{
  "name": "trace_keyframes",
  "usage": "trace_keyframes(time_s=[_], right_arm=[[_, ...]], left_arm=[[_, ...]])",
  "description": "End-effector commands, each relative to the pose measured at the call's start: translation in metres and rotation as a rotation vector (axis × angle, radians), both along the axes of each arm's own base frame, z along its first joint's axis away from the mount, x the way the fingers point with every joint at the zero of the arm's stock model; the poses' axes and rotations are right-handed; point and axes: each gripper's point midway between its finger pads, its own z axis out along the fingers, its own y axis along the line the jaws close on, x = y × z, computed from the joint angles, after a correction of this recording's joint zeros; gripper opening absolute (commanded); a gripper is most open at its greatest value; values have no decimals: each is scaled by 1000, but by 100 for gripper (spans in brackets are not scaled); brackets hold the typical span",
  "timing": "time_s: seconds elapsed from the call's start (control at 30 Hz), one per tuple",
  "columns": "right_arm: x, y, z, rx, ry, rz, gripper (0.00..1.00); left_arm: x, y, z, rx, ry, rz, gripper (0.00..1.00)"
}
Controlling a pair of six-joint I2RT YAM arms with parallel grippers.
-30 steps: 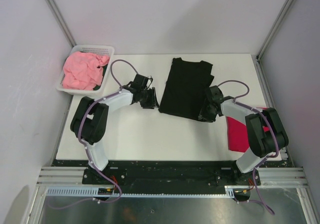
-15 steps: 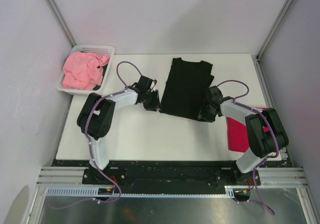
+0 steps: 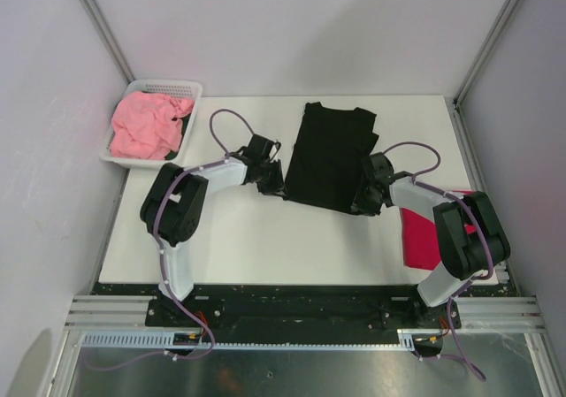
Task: Fold and stack the t-shirts
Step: Grab one side of the 2/3 rectangular tshirt with both arms
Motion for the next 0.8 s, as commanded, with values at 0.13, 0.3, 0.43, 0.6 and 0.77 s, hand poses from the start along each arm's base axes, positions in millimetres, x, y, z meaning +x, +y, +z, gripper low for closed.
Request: trace_keyframes(time_s=[0.13,0.3,0.43,0.6,0.77], right_arm=[[1,-1,-6,-24,-1,15,6],[-13,2,2,-49,12,62,0],[-42,8,10,-47,18,98,0],[-92,16,16,-32,33,125,0],[-143,23,17,0,47,130,0]], left_arm=[[-16,-4,-6,0,50,49,1],[-42,11,9,5,42,110,0],[-76,28,16,14,37,153,0],[-128,46,20,-4,35,180,0],[-181,55,21,-64,37,204,0]])
